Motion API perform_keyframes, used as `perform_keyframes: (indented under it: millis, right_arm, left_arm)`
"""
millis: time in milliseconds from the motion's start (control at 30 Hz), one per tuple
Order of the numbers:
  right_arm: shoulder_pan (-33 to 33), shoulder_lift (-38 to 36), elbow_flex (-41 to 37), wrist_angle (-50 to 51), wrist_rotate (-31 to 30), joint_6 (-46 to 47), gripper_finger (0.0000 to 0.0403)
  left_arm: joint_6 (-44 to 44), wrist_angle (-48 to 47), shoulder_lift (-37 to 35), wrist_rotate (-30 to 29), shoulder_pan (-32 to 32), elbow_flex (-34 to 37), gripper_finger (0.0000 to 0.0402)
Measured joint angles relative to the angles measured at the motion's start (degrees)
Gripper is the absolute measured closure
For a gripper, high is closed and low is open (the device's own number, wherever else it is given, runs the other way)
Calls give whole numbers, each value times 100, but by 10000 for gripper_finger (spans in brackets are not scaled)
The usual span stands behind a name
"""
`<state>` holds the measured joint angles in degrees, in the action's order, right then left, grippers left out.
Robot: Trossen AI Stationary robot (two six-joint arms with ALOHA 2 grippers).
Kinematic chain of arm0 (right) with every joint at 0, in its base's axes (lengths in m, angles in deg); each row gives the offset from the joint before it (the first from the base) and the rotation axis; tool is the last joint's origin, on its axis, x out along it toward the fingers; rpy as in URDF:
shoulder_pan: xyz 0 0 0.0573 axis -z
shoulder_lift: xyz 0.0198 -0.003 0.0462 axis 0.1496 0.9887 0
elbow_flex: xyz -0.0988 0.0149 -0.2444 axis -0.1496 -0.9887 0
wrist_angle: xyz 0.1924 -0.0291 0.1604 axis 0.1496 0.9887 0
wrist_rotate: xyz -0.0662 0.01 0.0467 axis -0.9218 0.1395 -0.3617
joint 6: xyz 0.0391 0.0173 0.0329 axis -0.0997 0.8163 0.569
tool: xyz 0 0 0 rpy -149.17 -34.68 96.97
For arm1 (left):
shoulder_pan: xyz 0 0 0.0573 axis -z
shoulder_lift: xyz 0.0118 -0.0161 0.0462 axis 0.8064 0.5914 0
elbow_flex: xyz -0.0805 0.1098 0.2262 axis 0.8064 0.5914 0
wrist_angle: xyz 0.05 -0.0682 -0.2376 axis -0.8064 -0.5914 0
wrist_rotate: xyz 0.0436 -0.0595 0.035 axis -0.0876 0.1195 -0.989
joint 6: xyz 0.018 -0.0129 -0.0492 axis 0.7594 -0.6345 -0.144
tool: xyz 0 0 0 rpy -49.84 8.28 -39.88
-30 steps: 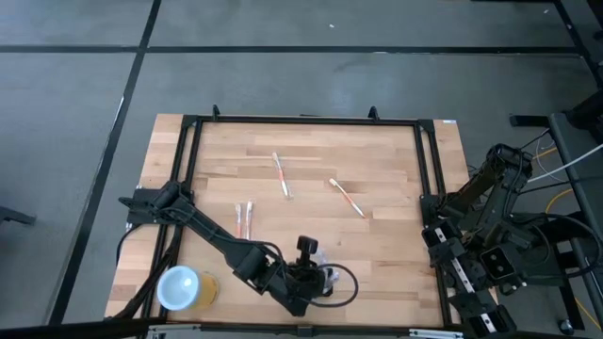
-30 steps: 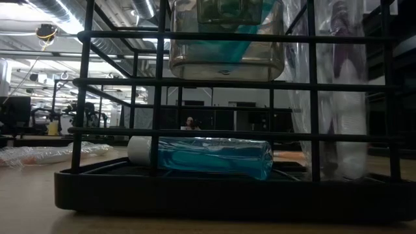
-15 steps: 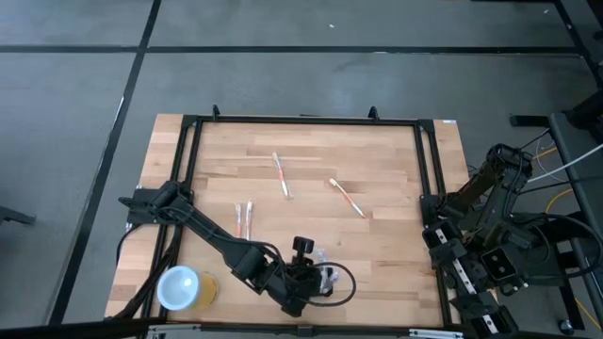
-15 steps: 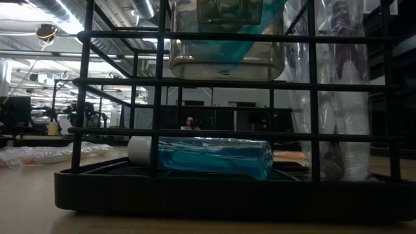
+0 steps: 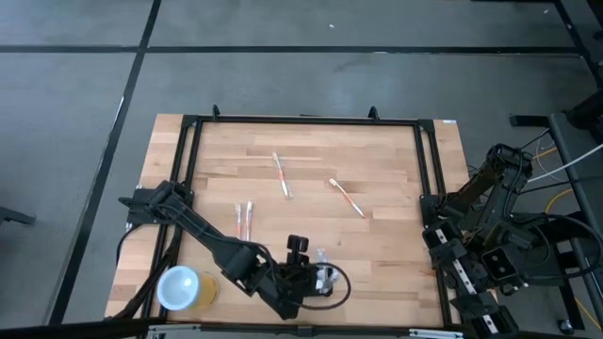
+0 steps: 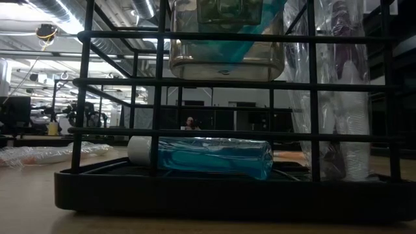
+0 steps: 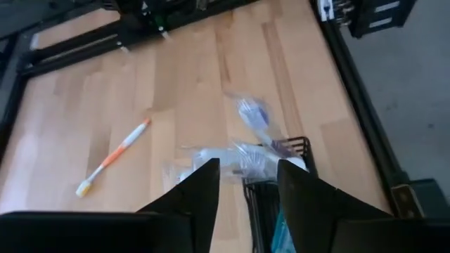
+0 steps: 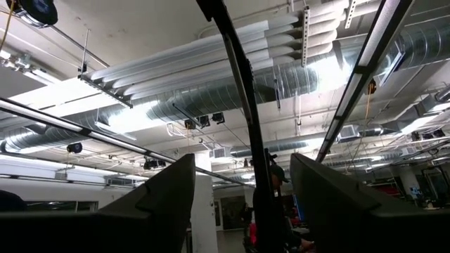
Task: Pick & Place toothbrushing station
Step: Adjust the mouthwash in the mesh organizer
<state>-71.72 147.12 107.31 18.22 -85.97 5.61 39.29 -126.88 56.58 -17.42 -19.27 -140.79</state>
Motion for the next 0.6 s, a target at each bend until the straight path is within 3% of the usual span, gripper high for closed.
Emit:
perform_keyframes:
  millis: [167, 600]
  right_arm:
    - [0, 0, 0, -2, 0, -4, 168]
    - [0, 0, 0, -1, 0, -35, 168]
  left_arm:
    - [-37, 38, 10, 496, 89, 0, 264]
    - [-31, 510, 359, 1075, -67, 2, 286]
